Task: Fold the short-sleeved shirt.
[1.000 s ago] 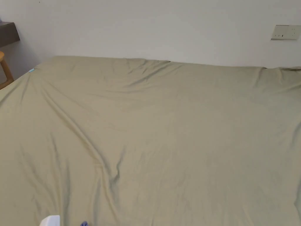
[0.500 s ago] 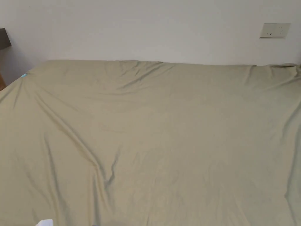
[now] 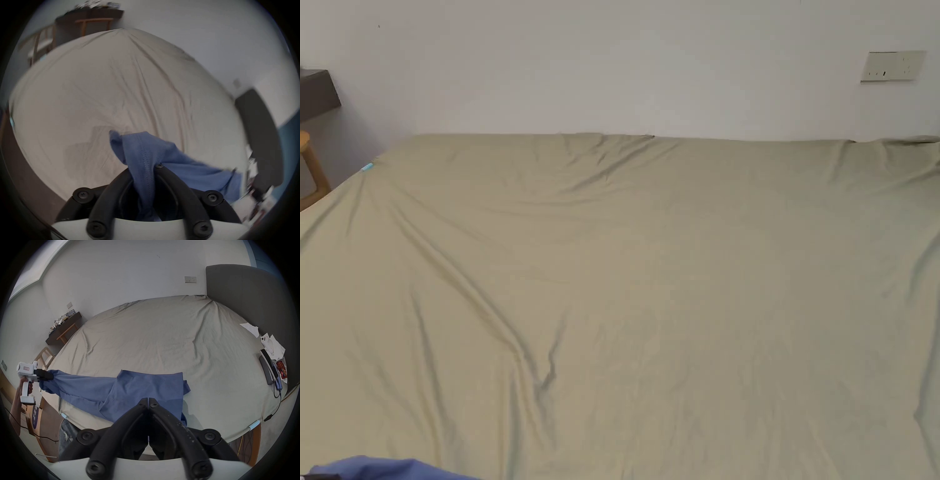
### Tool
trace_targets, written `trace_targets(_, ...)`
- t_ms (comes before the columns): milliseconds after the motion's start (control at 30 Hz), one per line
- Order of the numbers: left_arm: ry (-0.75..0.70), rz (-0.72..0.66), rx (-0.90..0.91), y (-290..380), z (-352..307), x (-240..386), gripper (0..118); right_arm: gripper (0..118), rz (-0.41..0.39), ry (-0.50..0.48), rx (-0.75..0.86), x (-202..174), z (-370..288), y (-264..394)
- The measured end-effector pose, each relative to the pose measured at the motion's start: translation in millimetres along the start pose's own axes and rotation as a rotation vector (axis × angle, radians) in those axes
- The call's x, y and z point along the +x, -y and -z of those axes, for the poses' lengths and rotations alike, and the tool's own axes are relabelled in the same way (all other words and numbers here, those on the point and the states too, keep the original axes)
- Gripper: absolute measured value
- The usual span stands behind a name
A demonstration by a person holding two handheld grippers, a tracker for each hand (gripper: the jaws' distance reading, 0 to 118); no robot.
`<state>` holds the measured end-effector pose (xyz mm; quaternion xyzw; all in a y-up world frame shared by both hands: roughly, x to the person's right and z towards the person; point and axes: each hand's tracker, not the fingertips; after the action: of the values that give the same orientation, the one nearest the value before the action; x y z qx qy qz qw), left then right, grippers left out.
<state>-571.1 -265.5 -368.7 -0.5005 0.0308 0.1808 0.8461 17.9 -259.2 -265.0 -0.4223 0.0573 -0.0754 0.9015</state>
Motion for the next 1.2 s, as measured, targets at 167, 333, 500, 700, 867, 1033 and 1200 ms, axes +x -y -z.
trace_targets(167,0.120,0.095,-0.040,17,8,65,7,2,0.018,-0.006,-0.001,5,2,0)
trace_targets(333,0.342,0.138,-0.116,22,31,131,7,2,0.032,-0.019,0.015,10,-6,4)
trace_targets(500,0.411,0.222,-0.232,38,72,189,7,2,0.078,0.001,0.018,24,-10,13)
trace_targets(700,0.492,0.303,-0.288,57,82,227,53,2,0.109,0.019,0.011,38,-12,21)
trace_targets(867,0.689,0.254,-0.320,60,61,229,70,2,0.117,0.013,0.012,38,-8,21)
trace_targets(1033,0.657,0.142,-0.167,52,41,193,3,2,0.112,-0.023,0.007,36,-8,26)
trace_targets(1200,0.484,0.129,-0.187,58,64,176,0,2,0.115,-0.006,-0.026,40,-2,32)
